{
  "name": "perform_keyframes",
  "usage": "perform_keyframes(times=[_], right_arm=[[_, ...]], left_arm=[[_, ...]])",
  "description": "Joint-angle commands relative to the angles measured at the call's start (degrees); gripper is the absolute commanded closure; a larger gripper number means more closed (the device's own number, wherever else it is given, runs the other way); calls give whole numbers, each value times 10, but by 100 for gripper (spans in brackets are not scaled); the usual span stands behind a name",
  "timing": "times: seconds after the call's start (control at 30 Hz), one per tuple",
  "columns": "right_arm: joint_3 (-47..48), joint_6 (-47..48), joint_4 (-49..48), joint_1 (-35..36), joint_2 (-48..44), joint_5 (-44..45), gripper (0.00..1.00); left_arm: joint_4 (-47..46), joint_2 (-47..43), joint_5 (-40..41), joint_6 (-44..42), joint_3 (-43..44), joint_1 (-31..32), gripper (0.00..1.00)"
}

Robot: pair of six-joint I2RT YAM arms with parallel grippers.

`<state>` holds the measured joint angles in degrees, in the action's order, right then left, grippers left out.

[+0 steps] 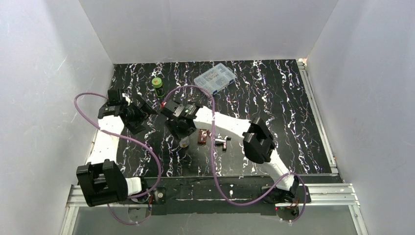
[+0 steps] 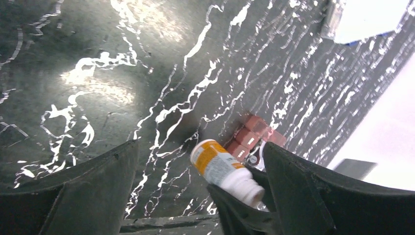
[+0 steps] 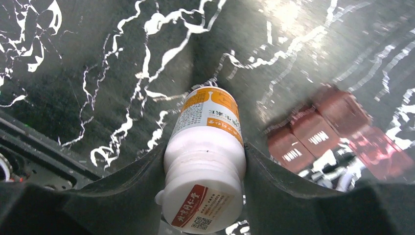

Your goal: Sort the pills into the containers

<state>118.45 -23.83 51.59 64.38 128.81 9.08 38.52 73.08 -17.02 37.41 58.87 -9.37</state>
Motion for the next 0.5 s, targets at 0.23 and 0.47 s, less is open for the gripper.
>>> perform_keyframes(times=[0.23,0.47], right_arm=[[-153,-46,37,-137,-290,-28,89],[-206,-43,86,-199,-402,-43,89]], left_arm=[[-286,-127,-155,-24,-115,116,2],[-416,-198,-86,-179,-166,312,2]])
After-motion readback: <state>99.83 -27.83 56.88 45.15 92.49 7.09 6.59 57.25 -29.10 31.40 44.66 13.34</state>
